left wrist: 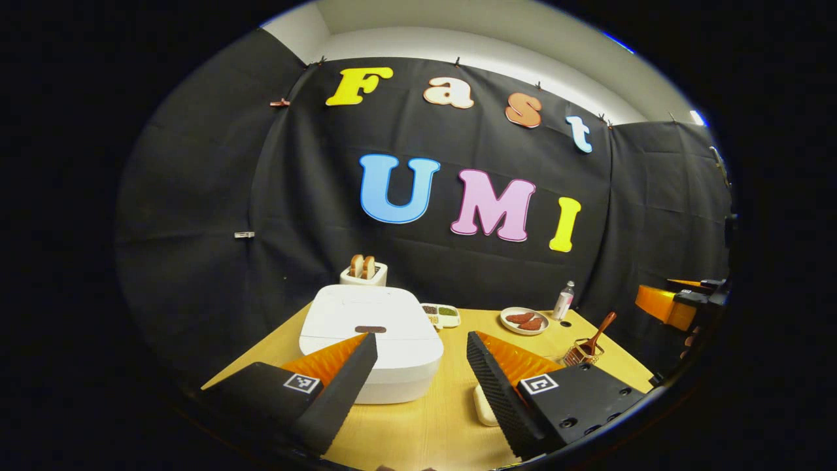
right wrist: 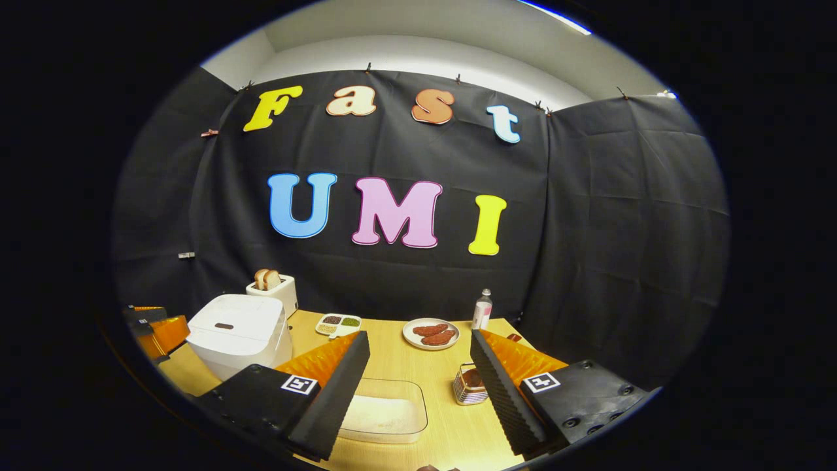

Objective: Close the left gripper, press the button to open the rice cooker; take a wooden spoon from the chopstick holder with the right hand, scoop a spoonful of rice and pour it into the rice cooker, then put the wooden spoon back into the chopstick holder.

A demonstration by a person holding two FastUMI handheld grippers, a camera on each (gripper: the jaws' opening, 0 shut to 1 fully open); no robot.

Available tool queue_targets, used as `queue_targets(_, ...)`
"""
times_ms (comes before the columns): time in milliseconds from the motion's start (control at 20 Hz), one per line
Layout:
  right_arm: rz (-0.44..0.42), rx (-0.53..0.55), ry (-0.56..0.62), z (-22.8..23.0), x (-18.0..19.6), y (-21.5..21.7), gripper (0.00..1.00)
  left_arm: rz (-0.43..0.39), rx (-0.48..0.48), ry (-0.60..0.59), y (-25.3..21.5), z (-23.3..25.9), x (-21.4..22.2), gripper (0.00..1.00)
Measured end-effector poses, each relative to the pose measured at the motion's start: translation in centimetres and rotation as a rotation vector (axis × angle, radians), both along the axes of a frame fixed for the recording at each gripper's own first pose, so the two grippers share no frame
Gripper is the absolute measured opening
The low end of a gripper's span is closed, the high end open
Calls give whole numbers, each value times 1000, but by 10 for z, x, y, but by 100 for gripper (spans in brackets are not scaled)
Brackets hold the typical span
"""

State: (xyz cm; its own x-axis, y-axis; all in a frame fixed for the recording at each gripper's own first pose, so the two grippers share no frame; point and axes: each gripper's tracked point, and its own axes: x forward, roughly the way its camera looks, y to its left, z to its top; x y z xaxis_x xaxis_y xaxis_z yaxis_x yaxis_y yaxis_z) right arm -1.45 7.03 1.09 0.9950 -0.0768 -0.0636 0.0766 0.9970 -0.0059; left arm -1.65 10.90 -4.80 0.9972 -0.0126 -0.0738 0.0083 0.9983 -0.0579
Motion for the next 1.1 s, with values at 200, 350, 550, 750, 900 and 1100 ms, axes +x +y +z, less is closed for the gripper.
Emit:
queue_targets(200,55,16,1,-1,14,-1,98,64,21,21,12,6,12,83)
queue_targets(350,83,21,5,-11,18,-6,98,53,34,27,11,8,26,73)
queue_targets(550,98,28,22,-23,15,-17,98,61,54,67,22,3,54,48)
queue_targets(750,59,44,28,-25,14,-39,98,104,36,132,43,-6,87,22)
queue_targets(900,34,56,35,-27,10,-50,98,70,21,167,44,-6,111,8)
queue_targets(1100,15,63,66,-39,7,-55,98,42,55,242,54,-23,142,6)
